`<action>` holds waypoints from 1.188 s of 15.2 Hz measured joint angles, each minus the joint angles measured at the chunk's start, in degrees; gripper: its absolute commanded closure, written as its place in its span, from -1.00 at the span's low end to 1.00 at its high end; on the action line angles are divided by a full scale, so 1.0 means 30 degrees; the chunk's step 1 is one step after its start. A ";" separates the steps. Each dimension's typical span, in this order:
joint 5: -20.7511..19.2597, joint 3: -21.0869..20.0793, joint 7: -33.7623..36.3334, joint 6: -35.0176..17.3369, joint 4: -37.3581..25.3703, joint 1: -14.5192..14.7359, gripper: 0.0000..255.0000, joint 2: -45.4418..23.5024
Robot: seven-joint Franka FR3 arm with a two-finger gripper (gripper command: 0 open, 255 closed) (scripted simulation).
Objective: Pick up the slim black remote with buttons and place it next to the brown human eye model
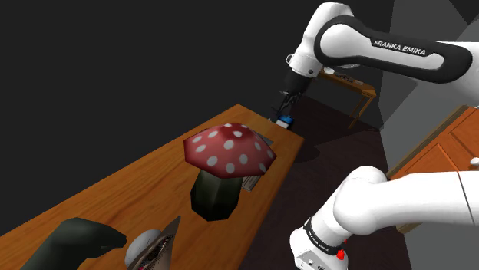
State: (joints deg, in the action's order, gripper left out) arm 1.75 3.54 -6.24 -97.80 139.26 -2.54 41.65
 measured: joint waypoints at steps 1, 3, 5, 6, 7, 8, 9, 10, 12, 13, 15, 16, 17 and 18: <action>-0.0161 0.0276 -0.0376 -0.0495 0.0310 -0.0083 -1.00 -0.0224; -0.0444 0.0831 -0.1117 -0.1406 0.0442 -0.0222 -1.00 -0.1065; -0.0702 0.1407 -0.1888 -0.2530 0.0785 -0.0366 -1.00 -0.1925; -0.0795 0.1665 -0.2243 -0.2941 0.0690 -0.0408 -1.00 -0.2454; -0.0867 0.1920 -0.2592 -0.3437 0.0682 -0.0444 -1.00 -0.2995; -0.0947 0.2194 -0.2973 -0.3803 0.0636 -0.0501 -1.00 -0.3437; -0.1066 0.2551 -0.3450 -0.4377 0.0733 -0.0598 -1.00 -0.3961; -0.1118 0.2873 -0.3898 -0.4837 0.0592 -0.0648 -1.00 -0.4586; -0.1059 0.3450 -0.4734 -0.5904 0.0152 -0.0641 -1.00 -0.6169; -0.1022 0.3706 -0.5134 -0.6465 0.0102 -0.0655 -1.00 -0.6820; -0.0868 0.4246 -0.6021 -0.7167 -0.0427 -0.0699 -1.00 -0.8134; -0.0765 0.4404 -0.6337 -0.7547 -0.0519 -0.0684 -1.00 -0.8655; -0.0591 0.4676 -0.6835 -0.7970 -0.0836 -0.0698 -1.00 -0.9443; -0.0377 0.4888 -0.7293 -0.8349 -0.1170 -0.0692 -1.00 -1.0219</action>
State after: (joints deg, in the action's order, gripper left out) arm 0.62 18.21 -28.12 -122.84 135.75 -4.61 10.99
